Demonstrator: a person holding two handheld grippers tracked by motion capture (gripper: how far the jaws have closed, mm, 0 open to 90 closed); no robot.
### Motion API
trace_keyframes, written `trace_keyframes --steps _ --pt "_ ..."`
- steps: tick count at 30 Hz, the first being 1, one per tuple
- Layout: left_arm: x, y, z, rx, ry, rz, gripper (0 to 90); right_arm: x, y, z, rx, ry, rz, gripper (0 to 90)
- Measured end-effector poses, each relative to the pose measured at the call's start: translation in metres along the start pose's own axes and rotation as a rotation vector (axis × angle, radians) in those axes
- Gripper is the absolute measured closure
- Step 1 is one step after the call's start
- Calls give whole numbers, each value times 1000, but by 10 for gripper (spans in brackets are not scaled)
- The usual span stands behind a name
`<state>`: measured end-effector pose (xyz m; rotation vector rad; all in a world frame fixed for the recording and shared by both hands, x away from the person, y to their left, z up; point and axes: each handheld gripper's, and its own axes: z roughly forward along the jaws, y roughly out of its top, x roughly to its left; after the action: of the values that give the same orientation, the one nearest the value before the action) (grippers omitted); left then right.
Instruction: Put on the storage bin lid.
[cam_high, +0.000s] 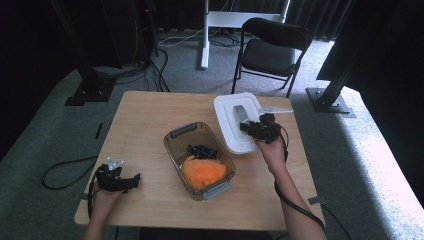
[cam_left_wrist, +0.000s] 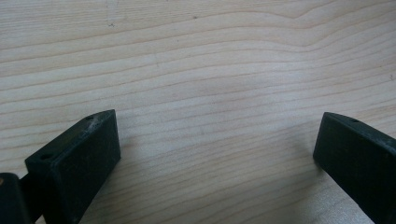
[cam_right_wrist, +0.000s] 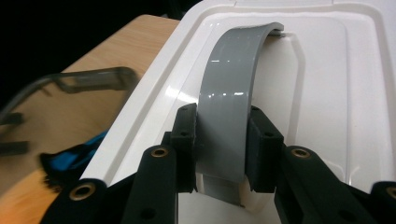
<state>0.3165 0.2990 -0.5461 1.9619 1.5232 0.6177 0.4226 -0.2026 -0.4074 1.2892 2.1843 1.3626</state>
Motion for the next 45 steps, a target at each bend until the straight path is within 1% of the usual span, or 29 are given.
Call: trace_keyframes --steps 4,7,8,9,12,14,15,16,18,19,22,26,27,28,29,32,36,38,39,40,43,45 --pt "0 0 0 0 0 2 11 13 1 -5 -4 26 -18 685" --pt "0 0 0 -1 1 1 10 22 0 -7 8 44 -31 685" --pt "0 0 0 -1 1 1 11 29 -1 -7 11 59 -41 685" --pt "0 0 0 0 1 2 11 29 -1 -7 11 59 -41 685" --pt "0 0 0 0 1 2 10 39 -3 -6 11 96 -54 685" --pt "0 0 0 0 0 2 11 47 -5 -5 12 108 -69 686" --pt "0 0 0 -1 1 1 11 52 -6 -4 18 113 -85 685" --pt "0 0 0 -1 1 1 11 60 -8 -2 27 138 -93 685" --pt "0 0 0 -1 1 1 11 68 -10 0 43 153 -104 685" --pt "0 0 0 -1 1 1 11 68 -10 0 43 153 -104 685" --pt "0 0 0 -1 1 0 11 79 -13 5 58 171 -112 685" --pt "0 0 0 1 1 1 11 90 -17 11 69 212 -116 685" --pt "0 0 0 0 0 1 11 96 -19 13 75 223 -124 685" --pt "0 0 0 0 1 1 11 96 -19 13 75 223 -124 685" --pt "0 0 0 1 0 1 11 99 -19 13 78 229 -131 685" --pt "0 0 0 0 0 1 10 106 -21 16 91 259 -132 685" --pt "0 0 0 1 1 2 10 117 -23 20 98 272 -149 685" --pt "0 0 0 1 -1 0 11 120 -24 21 100 283 -142 685" --pt "0 0 0 1 -1 0 11 120 -24 21 100 283 -142 685" --pt "0 0 0 1 0 0 11 126 -26 23 106 280 -153 685" --pt "0 0 0 1 0 0 11 129 -26 23 111 281 -162 685" --pt "0 0 0 2 0 0 11 134 -27 24 121 270 -169 685"
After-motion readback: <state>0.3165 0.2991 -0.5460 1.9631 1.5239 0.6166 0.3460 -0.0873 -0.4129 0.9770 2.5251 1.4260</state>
